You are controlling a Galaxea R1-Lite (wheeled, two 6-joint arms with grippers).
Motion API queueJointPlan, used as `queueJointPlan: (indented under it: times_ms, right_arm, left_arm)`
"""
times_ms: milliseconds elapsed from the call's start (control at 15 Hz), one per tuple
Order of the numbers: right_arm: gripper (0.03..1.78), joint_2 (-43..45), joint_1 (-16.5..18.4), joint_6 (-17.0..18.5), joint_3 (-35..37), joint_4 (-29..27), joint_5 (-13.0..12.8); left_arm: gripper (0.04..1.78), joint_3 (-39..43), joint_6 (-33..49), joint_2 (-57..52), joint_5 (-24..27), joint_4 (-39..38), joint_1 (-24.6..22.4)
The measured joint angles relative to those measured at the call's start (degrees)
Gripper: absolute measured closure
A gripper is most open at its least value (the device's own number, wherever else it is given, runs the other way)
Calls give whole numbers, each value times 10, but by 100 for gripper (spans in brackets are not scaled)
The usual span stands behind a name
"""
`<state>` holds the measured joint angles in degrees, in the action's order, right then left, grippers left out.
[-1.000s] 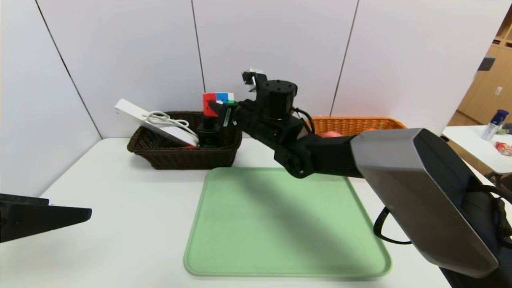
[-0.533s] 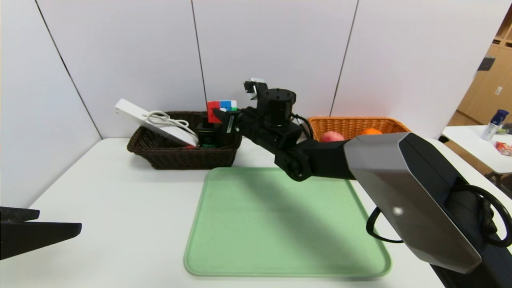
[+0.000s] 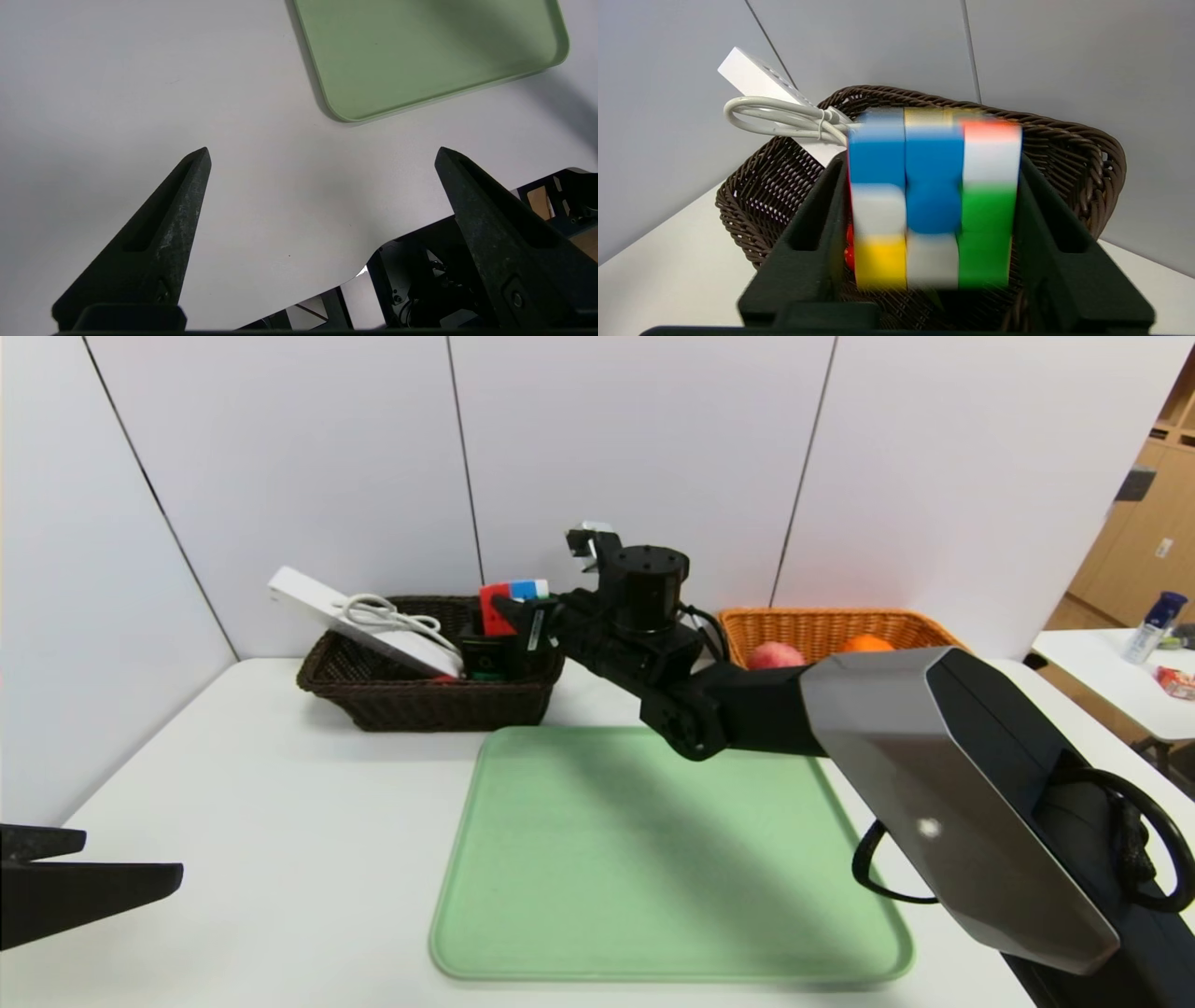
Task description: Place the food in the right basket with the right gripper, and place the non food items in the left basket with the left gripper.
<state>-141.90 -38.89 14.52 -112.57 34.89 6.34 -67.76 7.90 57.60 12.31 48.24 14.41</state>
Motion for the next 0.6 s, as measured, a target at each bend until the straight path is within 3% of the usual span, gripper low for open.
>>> queueJointPlan:
  times_ms: [267, 600]
  right_arm:
    - [48, -1, -1, 0, 0, -4, 1]
    - [31, 0, 0, 0, 0, -3, -1]
  left_arm:
    - [13, 6, 0, -1, 0, -1, 0]
    - [13, 12, 0, -1, -1, -3, 0]
